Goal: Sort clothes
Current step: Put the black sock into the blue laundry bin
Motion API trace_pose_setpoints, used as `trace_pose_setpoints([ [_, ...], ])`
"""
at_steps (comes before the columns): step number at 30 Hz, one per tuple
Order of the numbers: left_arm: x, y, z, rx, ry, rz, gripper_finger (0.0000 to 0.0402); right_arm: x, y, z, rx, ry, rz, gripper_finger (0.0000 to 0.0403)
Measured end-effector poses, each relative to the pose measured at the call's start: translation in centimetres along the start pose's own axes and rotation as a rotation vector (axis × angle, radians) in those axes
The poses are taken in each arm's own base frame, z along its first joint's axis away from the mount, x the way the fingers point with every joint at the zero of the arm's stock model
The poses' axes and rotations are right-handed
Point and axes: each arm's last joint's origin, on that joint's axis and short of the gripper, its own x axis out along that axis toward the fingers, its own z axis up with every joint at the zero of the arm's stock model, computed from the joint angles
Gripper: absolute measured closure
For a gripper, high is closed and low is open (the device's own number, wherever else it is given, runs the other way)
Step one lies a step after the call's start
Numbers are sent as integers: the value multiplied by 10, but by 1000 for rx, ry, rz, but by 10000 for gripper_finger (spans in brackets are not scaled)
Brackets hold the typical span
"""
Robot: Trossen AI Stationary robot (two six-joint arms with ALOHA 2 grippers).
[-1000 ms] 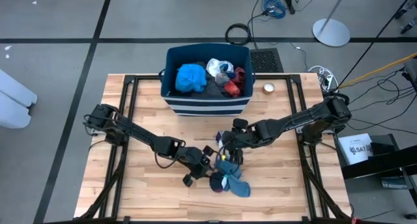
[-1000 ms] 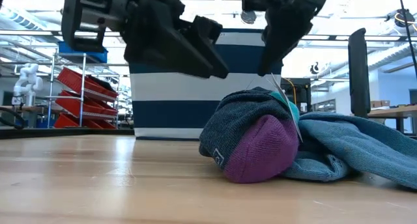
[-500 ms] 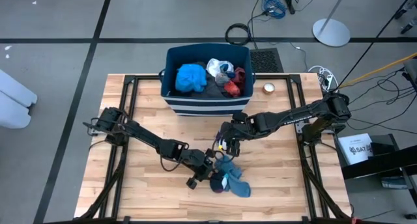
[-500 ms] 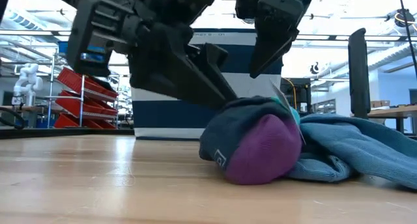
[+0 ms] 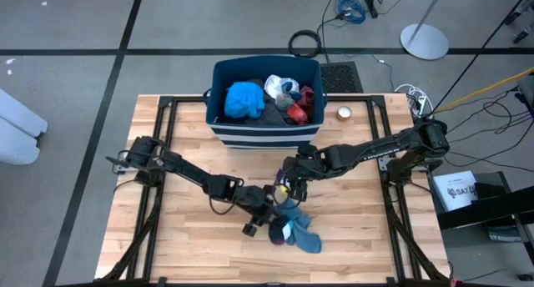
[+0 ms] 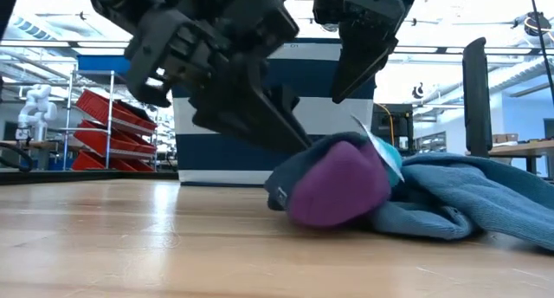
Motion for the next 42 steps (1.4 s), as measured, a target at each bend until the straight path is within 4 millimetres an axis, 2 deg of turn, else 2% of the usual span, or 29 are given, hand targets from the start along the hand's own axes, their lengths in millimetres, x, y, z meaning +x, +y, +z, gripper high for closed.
trace_pose_setpoints([
  [5, 6, 3, -8, -36, 22, -35, 260, 0, 0, 0, 1, -1, 0, 188],
  [11, 7, 3, -5, -33, 9, -53, 266, 0, 0, 0, 1, -4, 1, 188],
  [15, 7, 3, -5, -4, 5, -53, 305, 0, 0, 1, 2, -8, 2, 188],
  [20, 7, 4, -1, 28, -11, -54, 389, 0, 0, 1, 2, -8, 2, 188],
  [26, 4, 3, 0, 25, 14, -56, 396, 0, 0, 1, 2, -7, 2, 188],
  [33, -26, 1, 19, 69, 26, -46, 398, 0, 0, 1, -11, -8, 2, 188],
  [37, -50, -1, 34, 75, 1, -39, 398, 0, 0, 1, -16, -12, 3, 188],
  [42, -86, -5, 45, 78, 49, 17, 399, 0, 1, 3, -24, -27, 7, 188],
])
